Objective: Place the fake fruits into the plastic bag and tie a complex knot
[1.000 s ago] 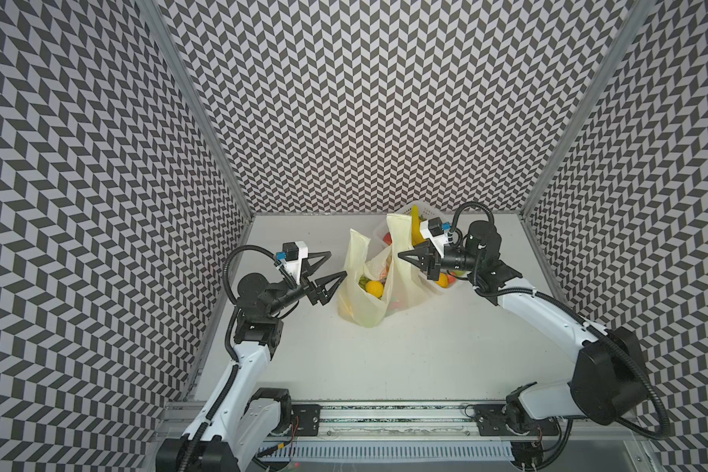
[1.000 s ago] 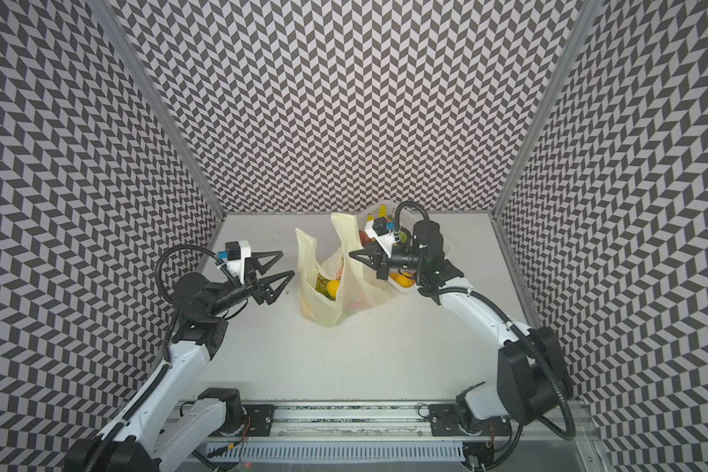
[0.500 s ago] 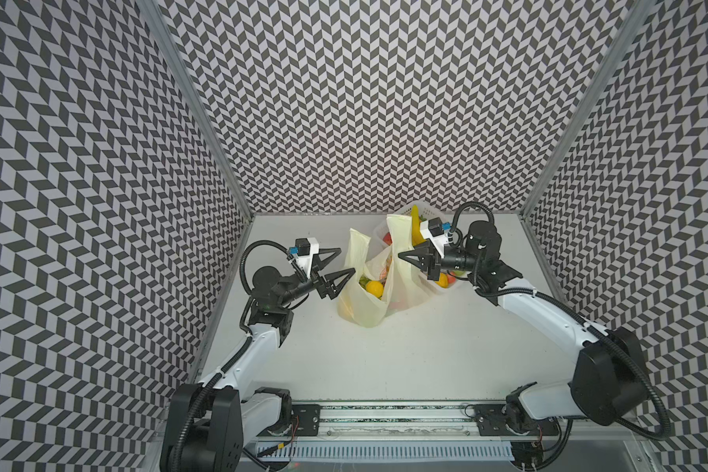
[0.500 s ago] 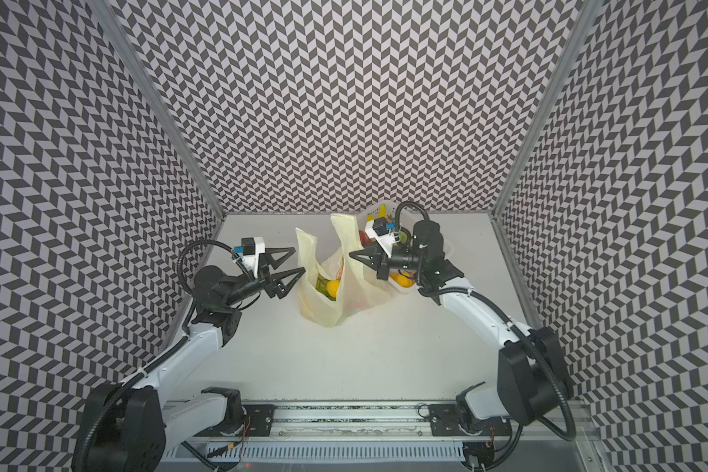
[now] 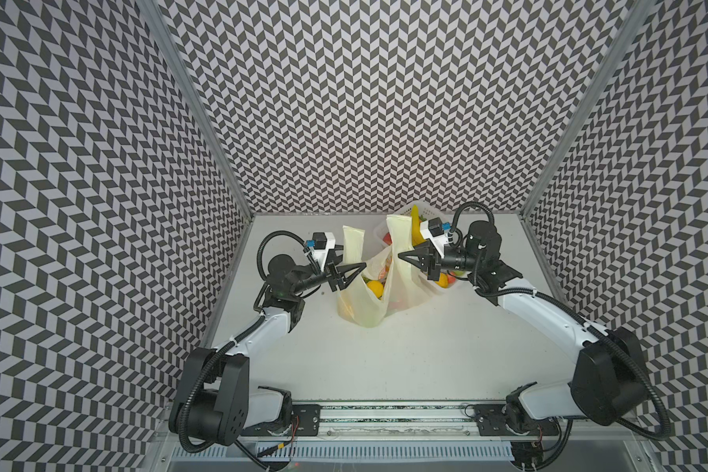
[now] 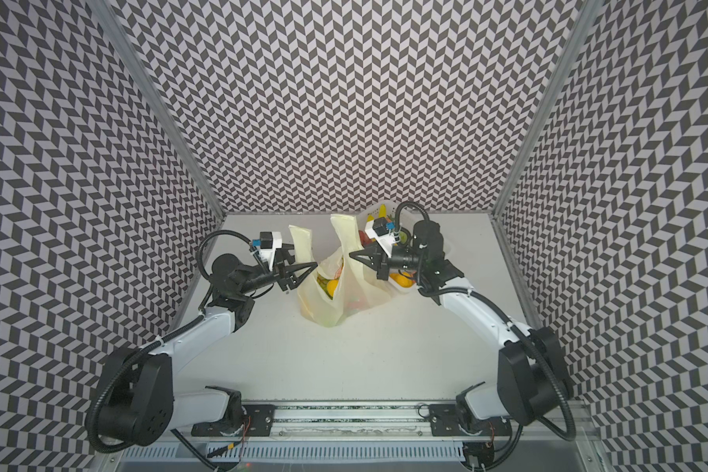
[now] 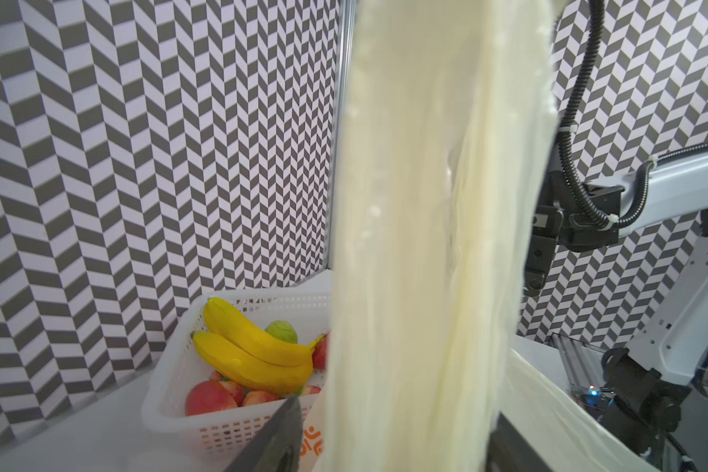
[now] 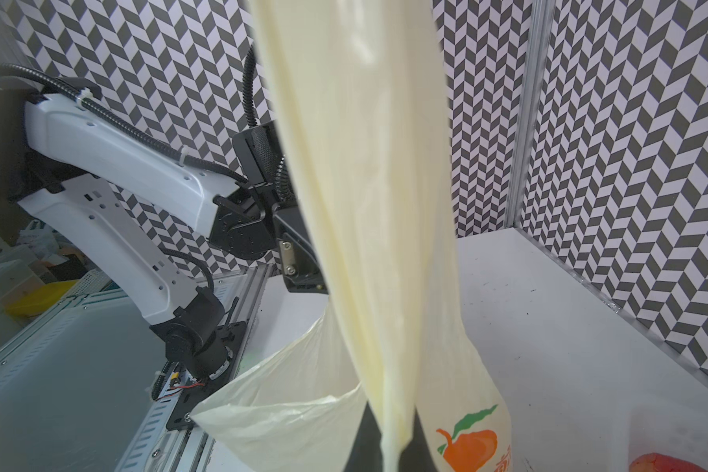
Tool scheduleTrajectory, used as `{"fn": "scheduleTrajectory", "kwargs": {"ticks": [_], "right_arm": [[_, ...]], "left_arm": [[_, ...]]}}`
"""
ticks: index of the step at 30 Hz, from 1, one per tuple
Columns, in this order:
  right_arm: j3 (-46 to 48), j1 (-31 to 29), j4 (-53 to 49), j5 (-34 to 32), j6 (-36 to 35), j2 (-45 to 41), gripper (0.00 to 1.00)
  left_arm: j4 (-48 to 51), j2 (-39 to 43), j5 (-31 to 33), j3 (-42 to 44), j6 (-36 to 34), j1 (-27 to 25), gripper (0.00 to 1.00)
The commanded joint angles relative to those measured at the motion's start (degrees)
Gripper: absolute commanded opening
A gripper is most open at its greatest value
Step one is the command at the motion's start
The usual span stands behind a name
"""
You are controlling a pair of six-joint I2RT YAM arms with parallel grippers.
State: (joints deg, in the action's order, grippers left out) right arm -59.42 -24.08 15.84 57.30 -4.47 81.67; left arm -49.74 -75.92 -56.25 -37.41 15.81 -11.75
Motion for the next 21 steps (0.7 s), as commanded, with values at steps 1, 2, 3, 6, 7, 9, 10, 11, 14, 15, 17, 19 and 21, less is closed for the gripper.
{"fn": "scheduleTrajectory", "kwargs": {"ticks": [1, 2, 3, 6, 7, 9, 10, 11, 14, 15, 17, 19, 21], "right_arm": [[-0.2, 0.1, 2.6, 1.3, -0.3, -2.1, 0.00], [-0.1, 0.2, 2.6, 1.4, -0.4, -2.1, 0.00], [-0.1, 0.2, 2.6, 1.6, -0.4, -2.1, 0.00], [-0.2, 0.2, 2.7, 1.6, 0.0, -2.2, 0.00], [-0.3, 0.3, 2.7, 1.5, 0.3, -2.2, 0.00], [-0.5, 0.3, 2.5, 1.5, 0.4, -2.2, 0.00], [-0.7, 0.3, 2.1, 1.2, 0.3, -2.3, 0.00], [-0.9, 0.3, 1.5, 0.8, 0.1, -2.3, 0.00], [-2.5, 0.3, -4.4, -3.9, -3.9, -2.4, 0.00], [-3.0, 0.4, -7.2, -5.7, -6.1, -2.4, 0.00], [-3.5, 0.4, -10.8, -10.1, -8.9, -2.8, 0.00], [-3.8, 0.5, -13.7, -14.3, -11.3, -3.2, 0.00], [-4.1, 0.6, -16.2, -18.3, -12.9, -3.5, 0.00]], "left_arm": [[-4.1, -1.3, -2.4, -1.5, 0.9, 0.0, 0.55], [-4.7, -1.6, -2.8, -1.5, 1.1, 0.0, 0.51], [-5.6, -1.8, -3.1, -1.5, 1.5, 0.0, 0.47], [-8.1, -1.8, -3.4, -0.7, 2.8, 0.1, 0.28], [-8.1, -1.5, -3.2, -0.4, 2.8, 0.1, 0.20], [-6.7, -0.6, -2.2, 0.1, 1.6, 0.2, 0.08], [-4.9, 0.1, -1.4, 0.3, 0.4, 0.2, 0.03], [-2.7, 0.8, -0.5, 0.3, -0.9, 0.2, 0.00], [9.1, 4.1, 3.2, -0.6, -7.7, 0.2, 0.00], [13.3, 5.4, 4.8, -0.9, -10.4, 0.2, 0.00], [19.7, 7.3, 7.7, -2.0, -14.2, 0.1, 0.00], [24.5, 8.2, 8.9, -3.7, -16.9, -0.2, 0.00], [30.0, 8.4, 8.9, -5.9, -19.5, -0.4, 0.00]]}}
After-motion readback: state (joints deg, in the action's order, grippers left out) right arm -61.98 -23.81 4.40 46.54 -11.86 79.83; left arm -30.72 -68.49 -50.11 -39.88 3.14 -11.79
